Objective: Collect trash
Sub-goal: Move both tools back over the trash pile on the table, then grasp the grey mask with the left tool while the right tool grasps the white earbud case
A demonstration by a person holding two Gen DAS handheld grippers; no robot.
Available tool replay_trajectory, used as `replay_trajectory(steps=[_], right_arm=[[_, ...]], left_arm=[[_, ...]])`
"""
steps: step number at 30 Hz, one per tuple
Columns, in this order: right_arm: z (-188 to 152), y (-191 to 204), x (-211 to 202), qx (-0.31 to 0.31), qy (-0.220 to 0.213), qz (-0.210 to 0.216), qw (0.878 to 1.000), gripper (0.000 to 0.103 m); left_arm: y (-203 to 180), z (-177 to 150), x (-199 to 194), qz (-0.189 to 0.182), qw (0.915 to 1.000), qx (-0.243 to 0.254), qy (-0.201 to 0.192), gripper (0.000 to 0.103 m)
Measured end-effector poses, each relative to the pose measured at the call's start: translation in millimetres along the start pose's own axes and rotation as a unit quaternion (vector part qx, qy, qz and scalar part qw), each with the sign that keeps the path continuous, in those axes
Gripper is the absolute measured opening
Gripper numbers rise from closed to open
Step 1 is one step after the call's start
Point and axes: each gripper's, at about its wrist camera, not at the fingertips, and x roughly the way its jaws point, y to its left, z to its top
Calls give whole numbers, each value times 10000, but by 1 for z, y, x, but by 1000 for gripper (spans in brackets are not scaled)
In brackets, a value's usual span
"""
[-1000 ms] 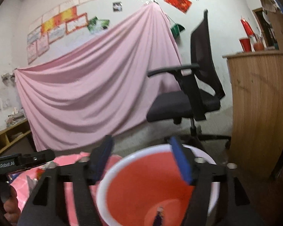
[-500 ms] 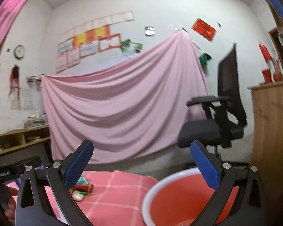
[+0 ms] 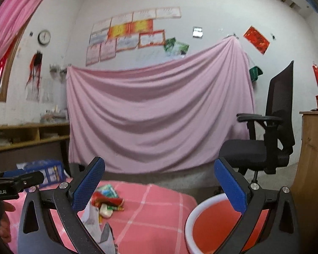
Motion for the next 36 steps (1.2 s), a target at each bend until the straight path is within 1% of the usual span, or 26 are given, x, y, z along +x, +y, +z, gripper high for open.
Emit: replay_trajectory(steps=[4, 6, 12, 14, 17, 19, 20, 21, 22, 23, 25, 26, 29, 32, 34, 36], right_arm=[[-9, 3, 13, -96, 369, 34, 9993, 103], [-13, 2, 18, -121, 528, 59, 9985, 103], [-25, 0, 34, -166, 1016, 40, 9947, 103], [-28, -2, 40, -129, 1174, 56, 9930, 103], [-32, -8, 49, -20, 1419, 89, 9898, 103], [-34, -12, 54, 82, 1584, 154, 9872, 103], [-36, -14, 56, 117, 1664, 157, 9859, 103], [-37, -15, 60, 149, 1761, 185, 9841, 103], [-39, -16, 62, 167, 1836, 203, 9827, 103], [-41, -17, 66, 194, 1940, 216, 9806, 103], [-43, -18, 72, 226, 2127, 258, 9765, 103], [-45, -17, 76, 227, 2235, 279, 9740, 103], [-49, -14, 86, 195, 2578, 363, 9653, 103], [-52, -6, 94, 154, 2846, 552, 9569, 96], [-53, 3, 98, 58, 2987, 686, 9519, 92], [-54, 14, 102, -63, 3111, 802, 9470, 85]], left_arm=[[0, -8, 17, 33, 9987, -58, 503, 99], [-1, -11, 24, 21, 9977, -65, 674, 99], [-8, -19, 46, -166, 9924, -81, 1217, 99], [-11, -21, 55, -272, 9892, -88, 1439, 97], [-15, -23, 68, -449, 9839, -88, 1730, 84], [-18, -25, 78, -566, 9791, -120, 1951, 69], [-19, -26, 82, -624, 9766, -145, 2054, 65], [-19, -27, 87, -686, 9740, -177, 2153, 58], [-20, -28, 91, -726, 9714, -215, 2250, 47], [-20, -28, 95, -729, 9690, -253, 2346, 41], [-19, -29, 101, -722, 9646, -313, 2519, 14], [-17, -30, 103, -723, 9625, -366, 2590, 12], [-12, -24, 100, -752, 9632, -487, 2535, 8], [-3, -19, 92, -622, 9669, -366, 2448, 7], [3, -18, 87, -546, 9676, -269, 2452, 7], [11, -17, 81, -492, 9689, -143, 2422, 7]])
